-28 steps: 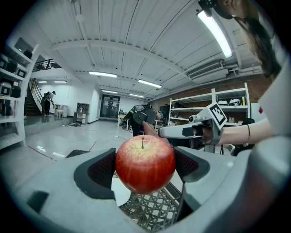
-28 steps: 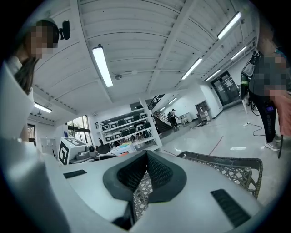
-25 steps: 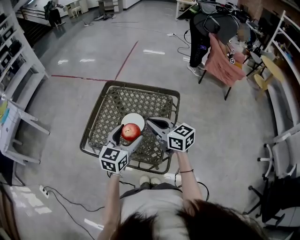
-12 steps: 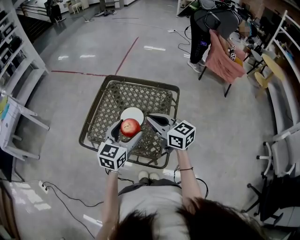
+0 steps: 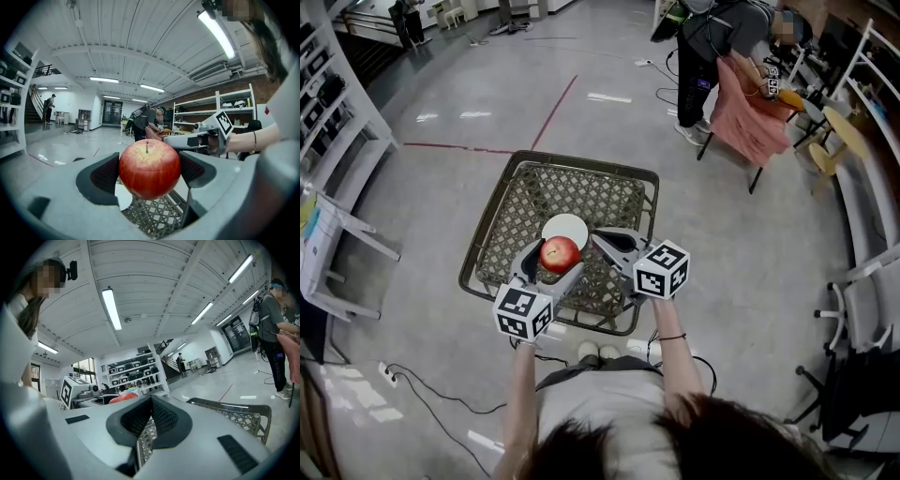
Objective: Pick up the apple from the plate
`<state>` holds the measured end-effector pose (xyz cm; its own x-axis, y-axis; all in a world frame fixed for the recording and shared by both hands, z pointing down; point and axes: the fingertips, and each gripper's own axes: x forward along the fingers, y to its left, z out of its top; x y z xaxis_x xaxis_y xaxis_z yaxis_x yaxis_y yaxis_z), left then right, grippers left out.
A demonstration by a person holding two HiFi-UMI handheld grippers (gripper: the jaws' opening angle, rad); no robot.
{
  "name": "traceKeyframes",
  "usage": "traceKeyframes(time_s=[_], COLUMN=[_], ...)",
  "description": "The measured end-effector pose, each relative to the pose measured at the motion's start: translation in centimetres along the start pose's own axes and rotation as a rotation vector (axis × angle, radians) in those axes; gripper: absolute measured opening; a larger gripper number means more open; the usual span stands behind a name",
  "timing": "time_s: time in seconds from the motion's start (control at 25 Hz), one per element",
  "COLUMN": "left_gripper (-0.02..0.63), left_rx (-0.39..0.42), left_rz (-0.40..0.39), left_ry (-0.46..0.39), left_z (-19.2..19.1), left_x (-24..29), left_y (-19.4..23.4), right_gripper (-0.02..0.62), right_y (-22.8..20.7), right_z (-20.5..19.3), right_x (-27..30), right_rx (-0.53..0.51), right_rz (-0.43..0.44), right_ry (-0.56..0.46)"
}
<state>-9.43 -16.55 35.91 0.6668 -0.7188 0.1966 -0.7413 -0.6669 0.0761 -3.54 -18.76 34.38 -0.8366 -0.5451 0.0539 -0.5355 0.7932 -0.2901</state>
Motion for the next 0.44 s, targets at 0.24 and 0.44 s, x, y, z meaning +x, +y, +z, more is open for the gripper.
traceKeyframes(time_s=[0.24,0.44], left_gripper=[0.402,0.402], left_rx=[0.001,-0.001], left_rz=[0.003,0.006], left_ry=[0.0,0.0], left_z=[-0.13,-0.32], left_x=[-0.59,-0.87], left_y=[-0.27,-0.6], right_gripper=[0.009,0.009], right_y=[0.52,0.86], right_z=[-0.07,-0.17], right_x=[-0.08,-0.3], right_rx=[-0.008,-0.017], right_rz=[0.006,0.011], right_ry=[0.0,0.003])
